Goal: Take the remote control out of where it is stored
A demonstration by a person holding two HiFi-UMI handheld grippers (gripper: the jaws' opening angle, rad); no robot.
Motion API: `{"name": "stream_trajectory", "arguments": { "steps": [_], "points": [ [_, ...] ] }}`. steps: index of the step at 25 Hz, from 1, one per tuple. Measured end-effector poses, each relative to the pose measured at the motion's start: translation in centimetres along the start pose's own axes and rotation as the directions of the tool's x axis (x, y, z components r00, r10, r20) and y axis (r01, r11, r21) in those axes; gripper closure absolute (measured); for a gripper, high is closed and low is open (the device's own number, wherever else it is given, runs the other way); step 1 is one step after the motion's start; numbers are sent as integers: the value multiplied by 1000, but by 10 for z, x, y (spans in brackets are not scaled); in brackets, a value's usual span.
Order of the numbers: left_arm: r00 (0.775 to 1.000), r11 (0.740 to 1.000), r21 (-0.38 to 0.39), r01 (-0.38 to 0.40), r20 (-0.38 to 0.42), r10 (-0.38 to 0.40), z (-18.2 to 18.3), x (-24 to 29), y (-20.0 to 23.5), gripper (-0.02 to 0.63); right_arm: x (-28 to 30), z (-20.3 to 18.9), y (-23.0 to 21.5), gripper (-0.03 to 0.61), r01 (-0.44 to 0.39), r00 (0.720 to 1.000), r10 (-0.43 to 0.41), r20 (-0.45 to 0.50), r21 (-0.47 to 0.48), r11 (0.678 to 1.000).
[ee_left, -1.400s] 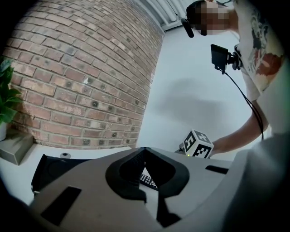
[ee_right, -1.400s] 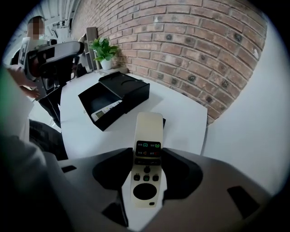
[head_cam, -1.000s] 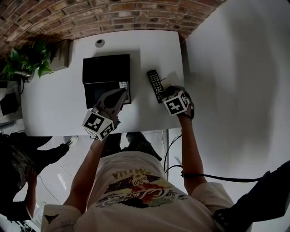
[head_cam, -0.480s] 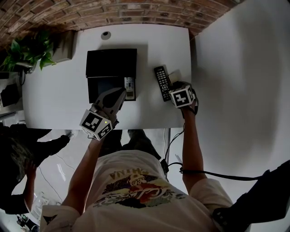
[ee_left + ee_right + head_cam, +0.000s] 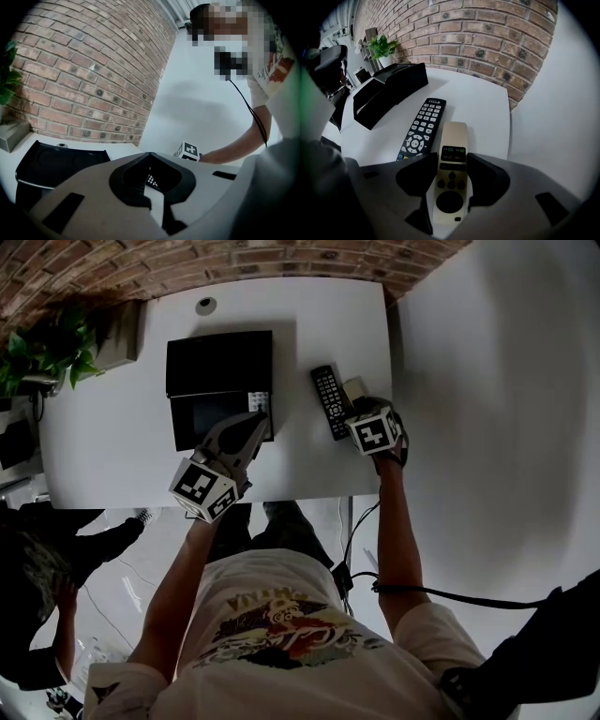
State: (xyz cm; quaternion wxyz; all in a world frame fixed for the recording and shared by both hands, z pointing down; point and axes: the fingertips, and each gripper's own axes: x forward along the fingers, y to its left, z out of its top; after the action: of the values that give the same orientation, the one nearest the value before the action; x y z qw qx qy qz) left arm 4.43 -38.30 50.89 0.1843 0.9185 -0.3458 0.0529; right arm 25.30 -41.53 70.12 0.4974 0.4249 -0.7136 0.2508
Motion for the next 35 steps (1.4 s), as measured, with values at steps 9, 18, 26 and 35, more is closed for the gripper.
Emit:
{"name": "stream_trajectory", "arguments": {
  "steps": [9, 18, 26, 35],
  "points": [
    [999, 999, -10, 36, -12, -36, -3, 10, -12, 611, -4, 1, 1, 373, -6, 999, 7, 38, -2, 1000],
    [999, 999, -1, 46, -8, -46, 0, 2, -18, 611, -26, 10, -1, 373, 36, 993, -36, 108, -2, 999],
    [999, 998, 55, 44, -4, -44, 9, -13, -27, 611, -66, 21, 19, 471, 130, 977, -104, 187, -133, 983],
    [998, 999, 42, -8, 55, 6, 28, -55, -26, 611, -100, 32, 101, 552, 3, 961, 33, 275, -132, 991]
  ]
}}
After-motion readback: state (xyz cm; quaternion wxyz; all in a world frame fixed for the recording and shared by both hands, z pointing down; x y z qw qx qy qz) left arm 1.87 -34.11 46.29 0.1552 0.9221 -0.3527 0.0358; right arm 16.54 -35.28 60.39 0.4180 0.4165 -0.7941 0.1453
